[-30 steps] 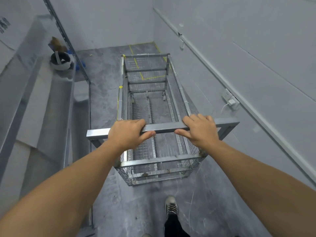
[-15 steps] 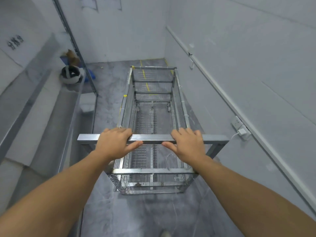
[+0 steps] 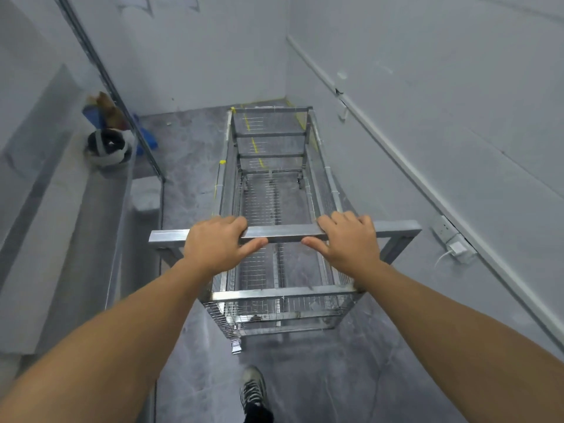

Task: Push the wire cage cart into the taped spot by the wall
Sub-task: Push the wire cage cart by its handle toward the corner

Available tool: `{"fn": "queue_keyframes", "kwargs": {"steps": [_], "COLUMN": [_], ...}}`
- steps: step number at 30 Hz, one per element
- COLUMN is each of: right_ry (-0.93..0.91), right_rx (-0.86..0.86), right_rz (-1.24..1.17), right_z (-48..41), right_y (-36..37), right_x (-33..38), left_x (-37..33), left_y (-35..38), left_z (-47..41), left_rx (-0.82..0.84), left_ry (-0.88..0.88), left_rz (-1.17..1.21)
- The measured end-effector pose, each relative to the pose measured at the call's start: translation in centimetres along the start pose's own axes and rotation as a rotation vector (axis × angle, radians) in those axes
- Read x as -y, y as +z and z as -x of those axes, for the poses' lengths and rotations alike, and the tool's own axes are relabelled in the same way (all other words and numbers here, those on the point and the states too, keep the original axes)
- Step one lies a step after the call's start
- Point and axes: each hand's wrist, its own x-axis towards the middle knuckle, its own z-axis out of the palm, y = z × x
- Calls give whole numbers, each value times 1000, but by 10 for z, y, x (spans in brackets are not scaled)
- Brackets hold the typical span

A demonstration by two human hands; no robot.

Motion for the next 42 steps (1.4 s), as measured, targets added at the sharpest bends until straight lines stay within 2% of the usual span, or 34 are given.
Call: {"fn": "queue_keyframes", "kwargs": {"steps": [8, 15, 21, 35, 42], "right_ry": [19, 44, 38, 13, 36], "right_rx": [-49, 5, 31, -53, 38], "right_rz": [40, 29, 65, 29, 60], "right_z": [-92, -172, -244, -438, -530], "right_y": [24, 41, 59, 112, 133], "right_x": [10, 9, -7, -54, -72], "left_x": [69, 115, 146, 226, 270], "left_y": [18, 35, 52, 96, 121], "left_z": [-76, -145, -211, -399, -485], "left_rx": [49, 91, 103, 112, 132], "left_ry": [40, 27, 36, 41, 41], "left_rz": [-8, 12, -4, -2, 7]}}
